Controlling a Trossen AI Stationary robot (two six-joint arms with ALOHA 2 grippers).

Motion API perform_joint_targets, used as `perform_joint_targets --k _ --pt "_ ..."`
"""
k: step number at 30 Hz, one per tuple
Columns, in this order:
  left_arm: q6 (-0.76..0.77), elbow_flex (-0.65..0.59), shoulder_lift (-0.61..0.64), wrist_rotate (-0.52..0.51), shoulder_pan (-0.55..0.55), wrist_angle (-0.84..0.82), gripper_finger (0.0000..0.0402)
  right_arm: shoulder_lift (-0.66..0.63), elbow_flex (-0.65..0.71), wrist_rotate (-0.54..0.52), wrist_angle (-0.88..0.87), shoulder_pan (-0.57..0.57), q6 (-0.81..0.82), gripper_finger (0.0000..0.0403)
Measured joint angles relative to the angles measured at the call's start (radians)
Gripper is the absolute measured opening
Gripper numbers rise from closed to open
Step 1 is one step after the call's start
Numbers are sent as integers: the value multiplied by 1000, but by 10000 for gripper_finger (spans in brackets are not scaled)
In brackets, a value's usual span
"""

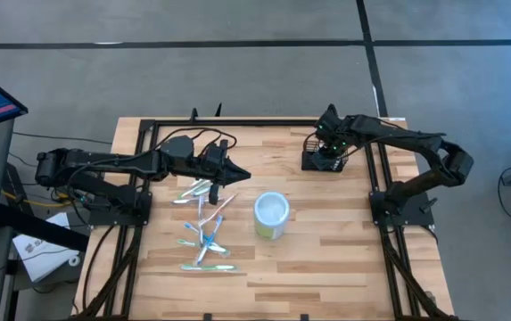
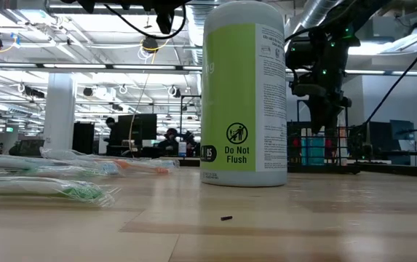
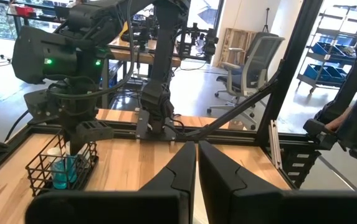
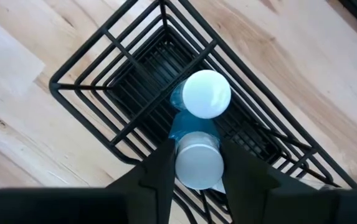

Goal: Pick & Place toothbrushing station
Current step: Put the blue mouthwash into the wire organizer, then put the purple toothbrush into the wire organizer

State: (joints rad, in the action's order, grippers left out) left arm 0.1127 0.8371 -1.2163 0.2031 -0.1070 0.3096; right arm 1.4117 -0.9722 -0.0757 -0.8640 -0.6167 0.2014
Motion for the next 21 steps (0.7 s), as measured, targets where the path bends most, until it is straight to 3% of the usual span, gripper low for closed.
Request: perform_joint_targets --k 14,21 --pt "-1 0 0 0 0 -4 11 -9 0 -3 -2 -1 -25 189" --pt "-1 0 0 0 0 -22 11 -116 -1 -3 -1 2 1 180"
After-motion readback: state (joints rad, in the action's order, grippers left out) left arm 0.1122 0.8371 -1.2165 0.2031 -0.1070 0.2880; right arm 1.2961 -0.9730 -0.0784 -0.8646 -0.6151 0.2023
